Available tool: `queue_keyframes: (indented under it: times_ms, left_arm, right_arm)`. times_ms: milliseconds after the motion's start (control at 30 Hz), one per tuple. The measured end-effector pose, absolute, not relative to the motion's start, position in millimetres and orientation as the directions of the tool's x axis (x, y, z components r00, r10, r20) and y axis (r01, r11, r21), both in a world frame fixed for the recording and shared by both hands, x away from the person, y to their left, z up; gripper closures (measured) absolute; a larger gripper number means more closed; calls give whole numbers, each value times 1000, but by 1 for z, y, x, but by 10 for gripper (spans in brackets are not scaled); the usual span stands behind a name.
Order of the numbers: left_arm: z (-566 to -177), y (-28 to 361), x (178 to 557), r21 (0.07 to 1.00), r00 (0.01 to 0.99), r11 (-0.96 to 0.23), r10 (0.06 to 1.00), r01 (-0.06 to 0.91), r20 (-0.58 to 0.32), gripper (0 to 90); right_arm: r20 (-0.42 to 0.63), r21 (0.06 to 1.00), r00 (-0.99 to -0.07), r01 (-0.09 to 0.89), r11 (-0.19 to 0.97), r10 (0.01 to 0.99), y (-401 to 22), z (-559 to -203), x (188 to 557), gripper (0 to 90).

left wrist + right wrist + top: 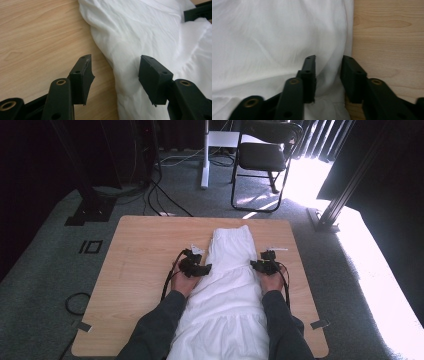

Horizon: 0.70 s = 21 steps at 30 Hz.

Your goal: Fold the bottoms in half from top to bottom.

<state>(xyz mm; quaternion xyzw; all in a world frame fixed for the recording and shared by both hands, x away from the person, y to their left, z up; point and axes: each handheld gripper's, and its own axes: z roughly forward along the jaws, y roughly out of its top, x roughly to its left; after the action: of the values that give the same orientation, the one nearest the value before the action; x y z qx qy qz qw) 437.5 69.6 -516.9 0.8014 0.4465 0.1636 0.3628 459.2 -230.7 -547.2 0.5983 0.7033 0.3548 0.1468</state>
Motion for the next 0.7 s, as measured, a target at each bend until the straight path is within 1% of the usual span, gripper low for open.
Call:
queue_keyframes:
  times_ms: [33,67,167,267,333,367,500,600,667,700]
  left_arm:
    - [-516,70,440,728,541,-329,838,602,-68,458]
    - [-515,70,443,724,536,-326,841,608,-71,448]
    - [-513,69,451,716,522,-313,849,624,-84,434]
    - [-513,65,458,708,515,-304,851,638,-99,417]
    - [-515,60,463,698,515,-310,852,646,-97,410]
    - [-516,58,465,690,518,-310,848,654,-110,398]
    - [-516,50,469,696,529,-285,834,659,-159,380]
    - [-515,43,469,703,545,-298,825,646,-151,360]
    - [-518,40,471,692,536,-301,832,656,-147,342]
    - [-520,39,472,682,527,-303,838,666,-142,337]
  right_arm:
    - [223,669,-234,742,26,946,-231,-546,461,569]
    - [222,669,-229,743,23,948,-232,-545,462,543]
    - [257,683,-198,730,-32,946,-238,-541,465,503]
    - [303,676,-184,733,-75,935,-241,-537,470,465]
    - [302,667,-183,741,-71,935,-241,-536,474,449]
    - [299,657,-168,750,-75,940,-240,-536,478,435]
    - [303,644,-167,761,-72,938,-237,-537,482,421]
    - [262,639,-169,768,-39,950,-231,-538,485,412]
    - [248,634,-179,773,-20,952,-227,-539,486,409]
    - [226,630,-184,777,1,957,-224,-540,487,402]
